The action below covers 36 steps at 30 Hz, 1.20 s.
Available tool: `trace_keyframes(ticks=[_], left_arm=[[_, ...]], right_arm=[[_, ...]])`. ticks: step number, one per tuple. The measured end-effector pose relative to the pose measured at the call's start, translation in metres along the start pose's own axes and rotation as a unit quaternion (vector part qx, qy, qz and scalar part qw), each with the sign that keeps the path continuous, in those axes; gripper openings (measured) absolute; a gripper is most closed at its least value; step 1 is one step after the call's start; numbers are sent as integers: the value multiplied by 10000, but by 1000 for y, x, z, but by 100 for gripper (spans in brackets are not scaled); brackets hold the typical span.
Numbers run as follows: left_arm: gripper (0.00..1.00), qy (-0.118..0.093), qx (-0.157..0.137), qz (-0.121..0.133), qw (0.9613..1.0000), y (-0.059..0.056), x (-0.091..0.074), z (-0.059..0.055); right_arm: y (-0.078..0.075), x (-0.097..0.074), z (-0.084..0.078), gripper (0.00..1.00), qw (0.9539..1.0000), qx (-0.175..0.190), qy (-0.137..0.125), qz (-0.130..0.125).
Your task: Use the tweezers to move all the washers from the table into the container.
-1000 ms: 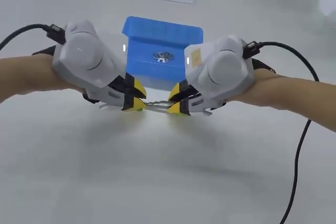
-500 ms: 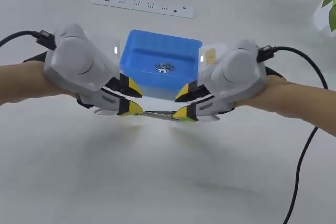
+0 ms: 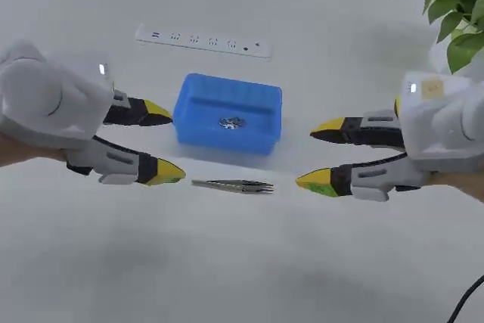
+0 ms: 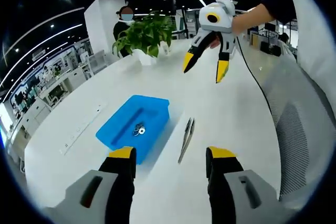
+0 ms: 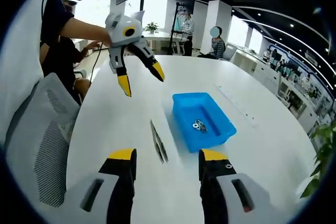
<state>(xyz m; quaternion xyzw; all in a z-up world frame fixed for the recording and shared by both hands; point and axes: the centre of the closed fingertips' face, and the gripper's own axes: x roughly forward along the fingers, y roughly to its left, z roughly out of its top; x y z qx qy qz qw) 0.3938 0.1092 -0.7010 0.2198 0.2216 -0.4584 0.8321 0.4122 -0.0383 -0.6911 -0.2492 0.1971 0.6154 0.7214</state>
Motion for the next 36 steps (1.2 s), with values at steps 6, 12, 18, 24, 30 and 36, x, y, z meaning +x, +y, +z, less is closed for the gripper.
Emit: trace_keyframes(ticks=[6, 12, 18, 24, 30, 36], left_arm=[[90, -373, -198, 179, 9989, -14, -20, 20], [100, -340, -186, 317, 9987, -25, -39, 21], [100, -389, -294, 662, 9966, -21, -62, 21], [100, -440, -443, 705, 9956, -19, -72, 24], [100, -431, -381, 661, 9962, -24, -72, 28], [100, -369, -382, 665, 9964, -29, -71, 26]], right_arm=[[7, -23, 10, 69, 9995, -39, -196, -258], [12, -39, 4, 90, 9985, -116, -138, -507], [13, -45, -4, 100, 9974, -21, -39, -716], [17, -49, 0, 100, 9973, -80, -37, -734], [18, -51, 8, 100, 9972, -114, -120, -732], [20, -53, 5, 100, 9974, 31, -161, -696]])
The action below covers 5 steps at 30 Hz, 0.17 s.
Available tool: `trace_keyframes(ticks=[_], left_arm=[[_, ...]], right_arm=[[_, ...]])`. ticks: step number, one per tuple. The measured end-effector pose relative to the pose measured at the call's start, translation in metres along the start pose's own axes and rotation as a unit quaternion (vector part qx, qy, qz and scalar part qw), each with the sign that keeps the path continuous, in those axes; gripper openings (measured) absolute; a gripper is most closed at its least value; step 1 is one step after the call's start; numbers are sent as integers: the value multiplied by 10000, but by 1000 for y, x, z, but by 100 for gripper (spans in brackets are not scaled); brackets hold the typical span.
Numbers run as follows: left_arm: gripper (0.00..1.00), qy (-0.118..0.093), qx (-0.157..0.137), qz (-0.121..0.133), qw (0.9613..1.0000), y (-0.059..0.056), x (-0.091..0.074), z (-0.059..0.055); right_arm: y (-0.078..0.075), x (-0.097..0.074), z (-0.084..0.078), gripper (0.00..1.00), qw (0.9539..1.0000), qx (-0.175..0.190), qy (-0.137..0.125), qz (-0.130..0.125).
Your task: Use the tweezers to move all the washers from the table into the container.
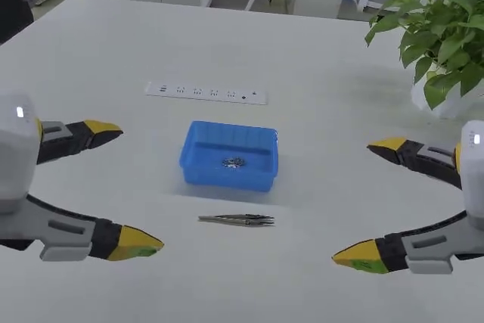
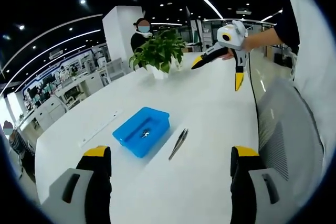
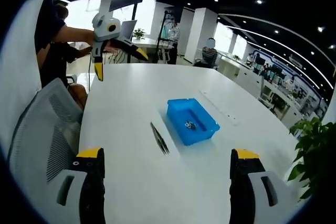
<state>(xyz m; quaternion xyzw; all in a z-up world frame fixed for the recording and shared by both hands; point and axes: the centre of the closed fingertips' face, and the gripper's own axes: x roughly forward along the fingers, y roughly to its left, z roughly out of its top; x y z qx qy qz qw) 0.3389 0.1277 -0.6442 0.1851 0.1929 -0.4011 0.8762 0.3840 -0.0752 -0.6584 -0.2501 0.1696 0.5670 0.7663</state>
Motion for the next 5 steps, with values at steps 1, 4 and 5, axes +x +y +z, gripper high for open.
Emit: trace_keyframes(ticks=[1, 4, 5], left_arm=[[100, 16, -6, -8, 10000, -1, 0, -1], [100, 60, -10, -59, 10000, -6, -1, -4], [100, 72, -23, -65, 10000, -7, -1, -4]], right_arm=[[1, 0, -1, 100, 10000, -2, 12, 3], [3, -1, -3, 100, 10000, 17, 18, 25], [3, -1, -3, 100, 10000, 24, 16, 29]])
